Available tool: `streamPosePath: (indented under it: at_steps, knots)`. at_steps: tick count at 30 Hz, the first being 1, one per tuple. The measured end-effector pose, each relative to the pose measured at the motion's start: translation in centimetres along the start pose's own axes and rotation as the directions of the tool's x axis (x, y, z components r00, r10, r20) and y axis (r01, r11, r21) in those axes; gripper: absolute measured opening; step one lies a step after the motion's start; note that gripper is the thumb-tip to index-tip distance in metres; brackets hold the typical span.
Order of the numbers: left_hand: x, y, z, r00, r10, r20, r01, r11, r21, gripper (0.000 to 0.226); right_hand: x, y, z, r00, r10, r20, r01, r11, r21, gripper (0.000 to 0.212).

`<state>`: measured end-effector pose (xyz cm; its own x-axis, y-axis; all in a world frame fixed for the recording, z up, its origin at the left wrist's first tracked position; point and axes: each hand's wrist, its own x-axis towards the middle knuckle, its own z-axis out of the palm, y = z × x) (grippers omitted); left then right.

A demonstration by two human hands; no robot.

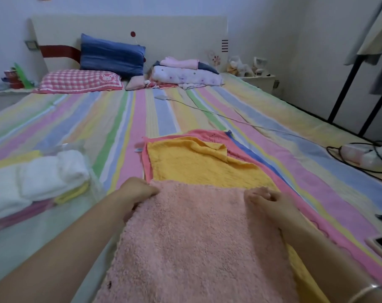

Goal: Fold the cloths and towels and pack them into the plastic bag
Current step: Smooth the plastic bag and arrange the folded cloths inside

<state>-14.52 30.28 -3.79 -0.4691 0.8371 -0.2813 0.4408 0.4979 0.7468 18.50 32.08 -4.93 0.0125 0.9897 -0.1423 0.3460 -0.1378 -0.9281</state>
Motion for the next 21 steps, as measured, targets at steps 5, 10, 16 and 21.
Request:
streamPosePath:
  at_steps: [5, 10, 16, 21]
  knots:
    - [-0.7, -0.1, -1.0, 0.995, 0.073, -0.069, -0.078, 0.994, -0.071, 0.016, -1.3, -1.4, 0.0, 0.996, -0.082, 0.015, 0.082, 0.996, 0.025, 0.007]
    - [-3.7, 0.1, -2.8, 0.985, 0.168, 0.027, -0.131, 0.851, -0.508, 0.026, -3.5, -4.0, -0.1, 0.963, -0.243, -0.116, 0.255, 0.961, 0.104, 0.008]
    - [-9.9, -1.7, -8.4, 0.922, 0.351, -0.161, -0.362, 0.639, -0.678, 0.007, -7.8, -8.8, -0.5, 0.925, -0.345, -0.157, 0.374, 0.899, 0.228, 0.01]
    - [-14.8, -2.9, -14.4, 0.883, 0.327, -0.337, -0.455, 0.419, -0.786, 0.031, -11.7, -13.7, 0.6, 0.889, -0.434, -0.149, 0.458, 0.833, 0.309, 0.014]
